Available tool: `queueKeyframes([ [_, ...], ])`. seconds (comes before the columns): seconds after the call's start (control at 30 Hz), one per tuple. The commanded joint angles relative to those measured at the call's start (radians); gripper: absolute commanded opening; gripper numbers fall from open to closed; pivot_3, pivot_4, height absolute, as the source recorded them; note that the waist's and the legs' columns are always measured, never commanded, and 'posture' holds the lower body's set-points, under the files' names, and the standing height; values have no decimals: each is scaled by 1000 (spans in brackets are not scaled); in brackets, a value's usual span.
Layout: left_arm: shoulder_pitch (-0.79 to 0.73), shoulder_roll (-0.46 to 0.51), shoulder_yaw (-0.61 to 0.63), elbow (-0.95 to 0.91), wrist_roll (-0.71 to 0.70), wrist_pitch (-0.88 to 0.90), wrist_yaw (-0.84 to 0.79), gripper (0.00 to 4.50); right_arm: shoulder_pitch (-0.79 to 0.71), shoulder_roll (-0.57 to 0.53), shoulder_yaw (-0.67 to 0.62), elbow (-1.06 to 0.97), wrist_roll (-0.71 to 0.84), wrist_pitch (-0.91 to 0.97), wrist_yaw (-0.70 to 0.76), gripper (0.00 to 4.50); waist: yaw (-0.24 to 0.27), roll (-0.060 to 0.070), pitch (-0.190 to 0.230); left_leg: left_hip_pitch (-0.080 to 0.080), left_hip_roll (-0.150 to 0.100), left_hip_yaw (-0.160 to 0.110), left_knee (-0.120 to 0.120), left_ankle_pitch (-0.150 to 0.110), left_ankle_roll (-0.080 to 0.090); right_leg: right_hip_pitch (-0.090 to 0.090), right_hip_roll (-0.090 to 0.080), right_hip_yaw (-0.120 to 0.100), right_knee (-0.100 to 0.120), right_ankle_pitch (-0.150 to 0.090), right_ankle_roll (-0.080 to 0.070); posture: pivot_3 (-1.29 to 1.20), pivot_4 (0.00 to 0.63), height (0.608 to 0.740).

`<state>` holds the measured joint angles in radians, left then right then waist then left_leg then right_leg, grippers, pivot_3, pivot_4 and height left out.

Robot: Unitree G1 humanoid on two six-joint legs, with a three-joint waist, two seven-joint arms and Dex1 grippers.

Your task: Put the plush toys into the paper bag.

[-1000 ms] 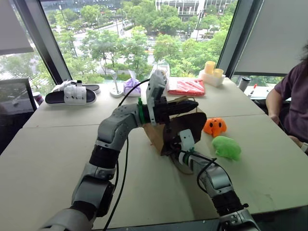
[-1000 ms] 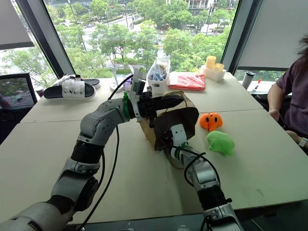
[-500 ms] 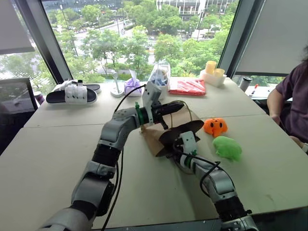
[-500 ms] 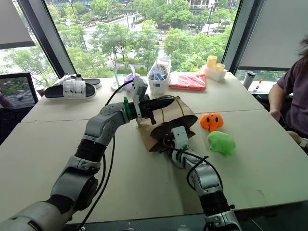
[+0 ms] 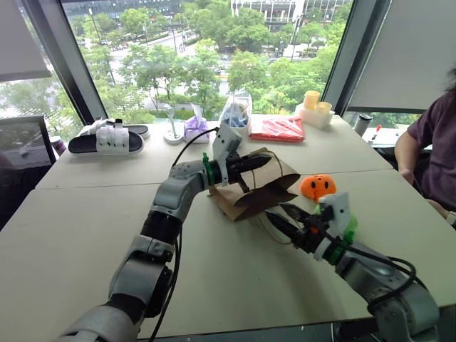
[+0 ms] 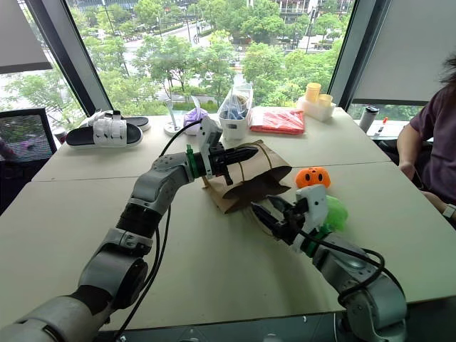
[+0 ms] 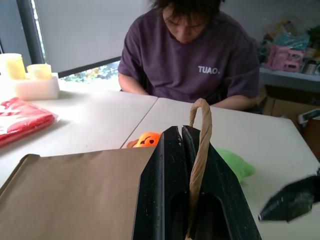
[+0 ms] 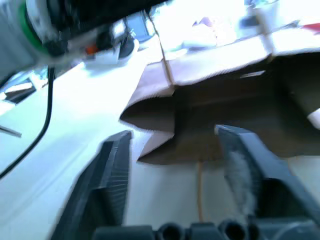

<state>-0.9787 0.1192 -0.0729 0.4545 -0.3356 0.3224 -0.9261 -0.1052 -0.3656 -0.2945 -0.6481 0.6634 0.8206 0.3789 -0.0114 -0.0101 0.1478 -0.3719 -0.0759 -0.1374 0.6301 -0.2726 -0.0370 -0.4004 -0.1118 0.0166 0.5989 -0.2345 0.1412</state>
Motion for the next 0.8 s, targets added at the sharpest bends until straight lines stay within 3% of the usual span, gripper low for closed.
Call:
queueKeyframes([
  [0.03, -32, -1, 1, -19, -4, -17, -17, 0, -13, -70, -112, 42, -41, -36, -53, 4474, 1, 0, 0, 0, 0, 0, 0, 0, 0, 1, 0, 0, 0, 0, 0, 0, 150, 740],
  [0.17, -26, -11, 0, -36, -6, -13, -15, 0, -7, -198, -57, 238, -215, -59, -88, 4474, 2, 0, 0, 0, 0, 1, 1, 0, 0, 1, 0, 0, -1, 0, 0, 0, 150, 740],
  [0.4, 8, -28, -10, -82, -1, -13, 4, 0, -106, -227, 129, 579, -433, -172, -113, 4474, -5, 1, 0, 1, 0, 3, 0, 0, 0, 1, 0, 1, 0, 0, 0, 0, 150, 740],
  [0.5, 22, -28, -15, -102, 4, -18, 16, 0, -137, -227, 153, 664, -484, -201, -121, 4474, -2, 1, 0, 2, 0, 3, 0, 0, 0, 2, 0, 1, 0, 0, 0, 0, 150, 740],
  [0.6, 35, -24, -13, -119, 9, -21, 32, 0, -145, -232, 159, 685, -503, -211, -102, 3631, -1, 1, -1, 2, 0, 3, 1, 0, 0, 2, 0, 1, -1, 0, 0, 0, 150, 740],
  [0.8, 44, -18, -7, -129, 2, -14, 47, 0, -134, -239, 143, 661, -508, -202, -68, 680, -1, 1, -1, 2, 0, 2, 1, 0, 0, 3, 0, 1, -1, 0, 0, 0, 150, 740],
])
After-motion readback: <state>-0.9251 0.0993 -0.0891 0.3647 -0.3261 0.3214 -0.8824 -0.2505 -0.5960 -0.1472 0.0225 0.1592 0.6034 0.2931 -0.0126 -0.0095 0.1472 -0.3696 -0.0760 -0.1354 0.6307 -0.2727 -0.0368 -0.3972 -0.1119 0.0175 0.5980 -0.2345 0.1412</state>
